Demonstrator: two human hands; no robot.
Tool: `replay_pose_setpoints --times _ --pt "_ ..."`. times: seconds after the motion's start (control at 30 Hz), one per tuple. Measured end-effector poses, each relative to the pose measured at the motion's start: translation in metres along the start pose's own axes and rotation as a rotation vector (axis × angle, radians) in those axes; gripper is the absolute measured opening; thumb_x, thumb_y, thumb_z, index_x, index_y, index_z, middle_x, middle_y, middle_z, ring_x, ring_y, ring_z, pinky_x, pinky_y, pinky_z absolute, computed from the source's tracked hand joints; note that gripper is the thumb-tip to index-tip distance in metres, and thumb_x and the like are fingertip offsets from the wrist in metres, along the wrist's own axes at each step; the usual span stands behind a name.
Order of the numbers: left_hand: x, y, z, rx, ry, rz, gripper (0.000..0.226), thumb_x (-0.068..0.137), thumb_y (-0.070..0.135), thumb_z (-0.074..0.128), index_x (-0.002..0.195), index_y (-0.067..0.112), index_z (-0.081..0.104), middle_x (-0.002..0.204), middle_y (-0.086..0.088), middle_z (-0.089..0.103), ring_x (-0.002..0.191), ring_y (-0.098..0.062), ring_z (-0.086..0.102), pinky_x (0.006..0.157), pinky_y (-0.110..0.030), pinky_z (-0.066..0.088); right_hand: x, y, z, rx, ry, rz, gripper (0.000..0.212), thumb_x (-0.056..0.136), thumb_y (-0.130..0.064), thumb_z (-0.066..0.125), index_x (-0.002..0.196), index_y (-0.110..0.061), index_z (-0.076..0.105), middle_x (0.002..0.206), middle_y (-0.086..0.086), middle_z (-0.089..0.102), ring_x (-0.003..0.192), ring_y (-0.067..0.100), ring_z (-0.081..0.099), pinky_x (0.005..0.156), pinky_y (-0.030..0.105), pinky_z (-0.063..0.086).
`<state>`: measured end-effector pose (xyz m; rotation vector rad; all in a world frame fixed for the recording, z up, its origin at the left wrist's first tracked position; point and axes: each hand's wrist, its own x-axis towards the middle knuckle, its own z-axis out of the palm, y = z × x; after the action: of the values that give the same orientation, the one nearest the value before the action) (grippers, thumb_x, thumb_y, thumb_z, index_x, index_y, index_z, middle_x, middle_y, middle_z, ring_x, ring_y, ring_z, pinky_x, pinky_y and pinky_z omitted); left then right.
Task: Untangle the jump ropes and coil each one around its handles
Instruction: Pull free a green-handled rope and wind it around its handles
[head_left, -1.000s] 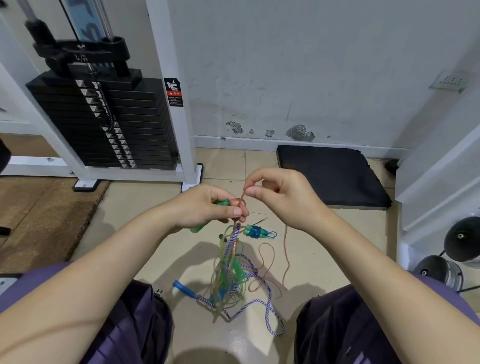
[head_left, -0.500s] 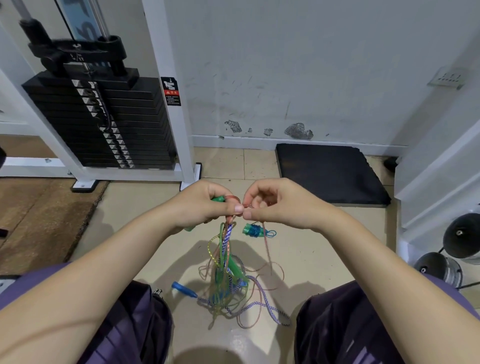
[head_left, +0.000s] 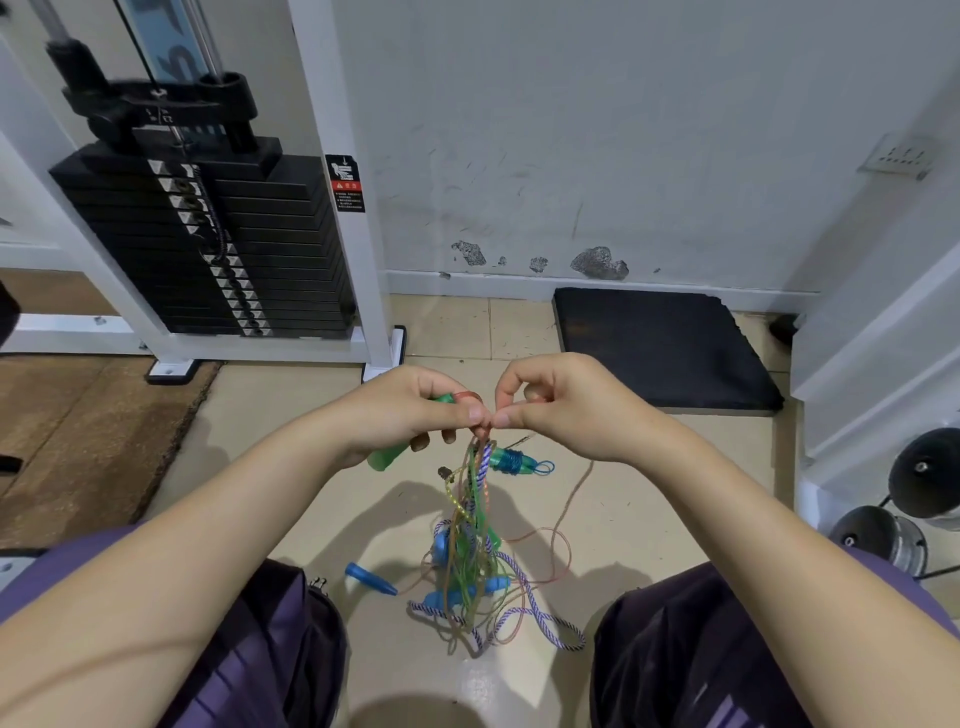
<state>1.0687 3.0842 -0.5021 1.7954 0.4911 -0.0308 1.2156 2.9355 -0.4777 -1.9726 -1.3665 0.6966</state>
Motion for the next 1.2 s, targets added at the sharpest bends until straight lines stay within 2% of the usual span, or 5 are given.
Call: replay_pose_setpoints --times 0.27,0.37,0.47,0.83,1.2 --pt "0.006 -0.012 0.017 0.109 0.075 -0.013 0.04 0.065 0.037 0.091 0.09 0.016 0.069 0.075 0.005 0.067 0.065 -0.004 0.056 0.06 -0.021 0.046 0.0 -0.002 0.002 0.644 -0.041 -0.06 0.009 0.1 -0.005 0.048 0.092 -0.006 0.045 0.103 0.036 0.063 0.082 0.035 0.069 0.067 0.032 0.059" --pt "0.011 -0.014 0.021 0.034 0.167 0.007 0.042 0.065 0.027 0.092 0.093 0.008 0.068 0.077 -0.009 0.065 0.068 -0.015 0.059 0.067 -0.033 0.052 0.002 -0.002 0.0 0.814 -0.006 -0.063 0.009 0.101 -0.007 0.045 0.091 -0.008 0.043 0.097 0.032 0.067 0.08 0.033 0.072 0.073 0.032 0.06" --pt "0.012 -0.011 0.021 -0.044 0.224 0.011 0.021 0.079 0.007 0.081 0.095 0.001 0.069 0.071 -0.001 0.063 0.049 -0.015 0.055 0.047 -0.017 0.042 0.004 0.001 -0.005 0.89 0.054 -0.025 0.012 0.101 -0.007 0.043 0.09 -0.008 0.044 0.092 0.026 0.069 0.079 0.033 0.072 0.077 0.035 0.06" --pt "0.006 -0.002 -0.006 -0.015 0.259 0.048 0.014 0.09 0.017 0.071 0.094 0.005 0.066 0.068 0.007 0.07 0.043 -0.01 0.049 0.043 -0.018 0.032 0.005 0.017 -0.035 0.784 0.577 0.105 0.013 0.101 -0.009 0.048 0.088 -0.008 0.048 0.067 0.01 0.063 0.048 0.018 0.051 0.047 0.026 0.042" --pt "0.0 0.0 -0.005 -0.373 0.053 0.067 0.028 0.081 0.025 0.069 0.089 0.0 0.059 0.052 0.0 0.056 0.039 -0.007 0.042 0.039 -0.018 0.027 0.001 0.017 -0.008 0.246 -0.084 0.204 0.022 0.08 -0.007 0.078 0.1 -0.01 0.069 0.082 0.006 0.059 0.058 0.015 0.065 0.056 0.022 0.051"
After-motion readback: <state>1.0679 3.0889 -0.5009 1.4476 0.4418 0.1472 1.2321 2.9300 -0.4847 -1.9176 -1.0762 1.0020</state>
